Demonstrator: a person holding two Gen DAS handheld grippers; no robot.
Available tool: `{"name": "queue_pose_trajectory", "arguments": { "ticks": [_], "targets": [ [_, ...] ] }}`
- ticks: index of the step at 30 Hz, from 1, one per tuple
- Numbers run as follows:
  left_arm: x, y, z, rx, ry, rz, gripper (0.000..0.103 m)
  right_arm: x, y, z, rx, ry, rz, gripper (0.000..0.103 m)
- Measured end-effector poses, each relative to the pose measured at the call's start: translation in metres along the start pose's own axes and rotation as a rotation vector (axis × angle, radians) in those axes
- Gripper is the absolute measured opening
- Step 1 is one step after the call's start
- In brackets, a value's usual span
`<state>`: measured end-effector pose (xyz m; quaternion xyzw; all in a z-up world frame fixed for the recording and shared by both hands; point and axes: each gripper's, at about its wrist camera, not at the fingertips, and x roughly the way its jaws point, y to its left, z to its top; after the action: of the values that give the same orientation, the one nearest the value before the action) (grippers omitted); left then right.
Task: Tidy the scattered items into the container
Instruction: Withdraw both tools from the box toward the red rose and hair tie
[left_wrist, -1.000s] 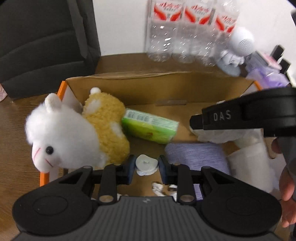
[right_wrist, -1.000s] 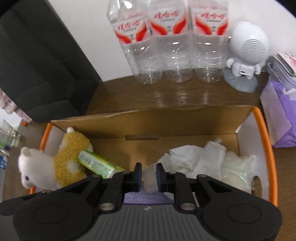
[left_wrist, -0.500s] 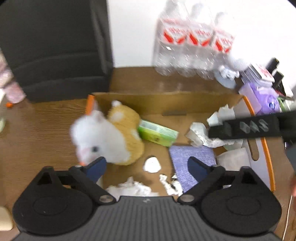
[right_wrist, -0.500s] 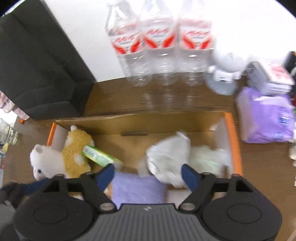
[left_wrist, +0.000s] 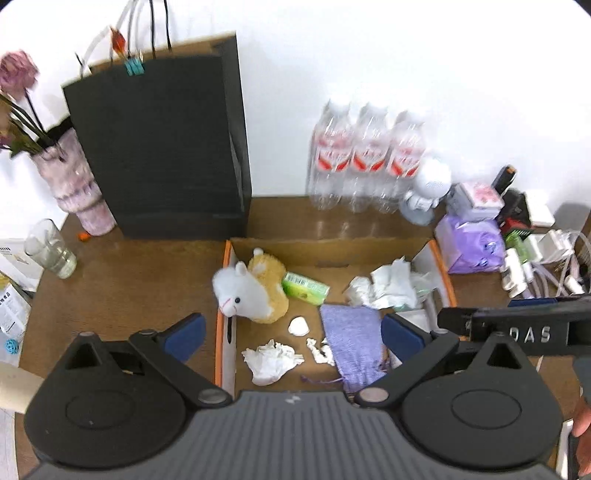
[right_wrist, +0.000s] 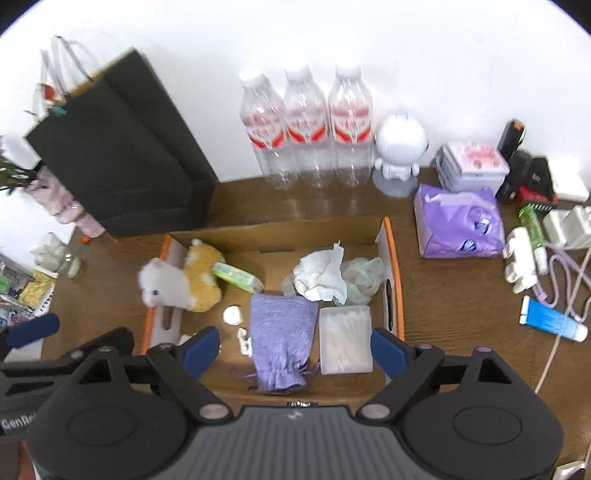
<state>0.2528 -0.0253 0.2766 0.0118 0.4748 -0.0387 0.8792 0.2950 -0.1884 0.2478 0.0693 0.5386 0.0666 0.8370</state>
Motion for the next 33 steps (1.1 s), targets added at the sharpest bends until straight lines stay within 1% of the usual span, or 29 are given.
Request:
{"name": "queue_pose_trajectory", "arguments": {
  "ticks": [3,7,10,14,18,22,27,29,30,32,33],
  "targets": [
    [-0.023,-0.004,-0.001,0.003,-0.027,0.005,0.103,-0.029,0.002,-0.005,-0.011,-0.035,-0.013,0.089],
    [-0.043,-0.01,-0.005,0.012,-0.053,0.01,0.103,-0.056,0.001,-0.012,-0.016,-0.073,-0.019,0.089],
    [-0.051,-0.011,-0.01,-0.001,-0.068,0.016,0.103,-0.067,0.001,-0.018,-0.013,-0.094,-0.027,0.09],
    [-0.059,-0.013,-0.016,0.0,-0.085,0.034,0.103,-0.071,0.003,-0.028,-0.025,-0.083,-0.051,0.093],
    [-0.07,-0.012,-0.023,-0.014,-0.123,0.031,0.103,-0.082,0.004,-0.037,-0.026,-0.126,-0.05,0.093],
    [-0.082,-0.012,-0.04,-0.026,-0.238,0.035,0.103,-0.093,0.0,-0.052,-0.02,-0.225,-0.02,0.094],
    [-0.074,-0.016,-0.074,-0.027,-0.345,0.018,0.103,-0.085,-0.008,-0.083,0.0,-0.341,0.005,0.095],
    [-0.067,-0.017,-0.094,-0.027,-0.409,0.027,0.103,-0.076,-0.013,-0.1,0.006,-0.401,0.013,0.095],
    [-0.062,-0.018,-0.106,-0.023,-0.45,0.029,0.103,-0.07,-0.016,-0.11,0.009,-0.439,0.016,0.097],
    [-0.049,-0.021,-0.135,-0.007,-0.534,0.043,0.103,-0.053,-0.023,-0.134,0.005,-0.524,0.026,0.101],
    [-0.043,-0.022,-0.147,0.005,-0.563,0.057,0.103,-0.042,-0.025,-0.146,-0.007,-0.553,0.021,0.101]
  ]
}}
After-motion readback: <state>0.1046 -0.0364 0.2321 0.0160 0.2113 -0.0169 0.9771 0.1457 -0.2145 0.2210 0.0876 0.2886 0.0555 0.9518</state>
